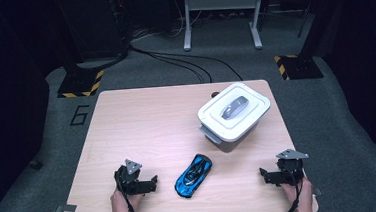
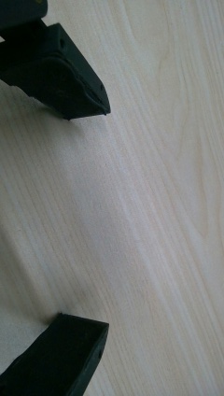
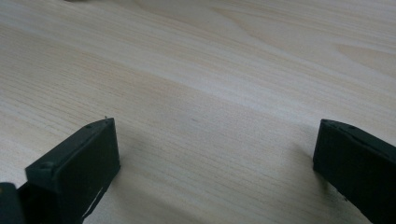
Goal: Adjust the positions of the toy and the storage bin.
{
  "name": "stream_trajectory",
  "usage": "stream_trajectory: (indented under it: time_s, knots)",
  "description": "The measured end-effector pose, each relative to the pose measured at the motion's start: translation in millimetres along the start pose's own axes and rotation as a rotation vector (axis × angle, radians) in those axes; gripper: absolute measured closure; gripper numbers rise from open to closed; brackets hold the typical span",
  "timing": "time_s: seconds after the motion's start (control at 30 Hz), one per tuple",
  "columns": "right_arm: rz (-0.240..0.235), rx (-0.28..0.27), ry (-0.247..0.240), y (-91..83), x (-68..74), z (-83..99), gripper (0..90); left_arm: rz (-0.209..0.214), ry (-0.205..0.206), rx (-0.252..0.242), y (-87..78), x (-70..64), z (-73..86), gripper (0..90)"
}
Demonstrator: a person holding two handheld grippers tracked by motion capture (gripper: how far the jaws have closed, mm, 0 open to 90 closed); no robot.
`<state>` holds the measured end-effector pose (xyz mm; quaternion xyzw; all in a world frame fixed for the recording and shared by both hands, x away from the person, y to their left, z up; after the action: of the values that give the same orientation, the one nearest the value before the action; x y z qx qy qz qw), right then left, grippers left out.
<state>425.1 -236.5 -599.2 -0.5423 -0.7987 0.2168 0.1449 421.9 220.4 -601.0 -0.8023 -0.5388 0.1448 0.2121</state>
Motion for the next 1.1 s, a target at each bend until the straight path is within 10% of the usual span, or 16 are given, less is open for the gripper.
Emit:
stream_trajectory:
  time_s: [1.1]
  knots:
    - [0.003, -0.003, 0.011, 0.9, 0.5, -0.7, 0.0, 0.0, -0.019, -0.008, -0.6, -0.3, -1.5, 0.2]
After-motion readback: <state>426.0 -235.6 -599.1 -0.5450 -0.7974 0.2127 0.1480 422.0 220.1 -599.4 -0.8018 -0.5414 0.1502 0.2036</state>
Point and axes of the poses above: each handheld gripper's, and its own axes: y roughly forward along the jaws, z roughly out of its underside, x roughly to its left, the point moved 10 cm from there along y, roughly forward along the jaws, and after that the axes turned 14 degrees about -x, right-handed, at the moved point
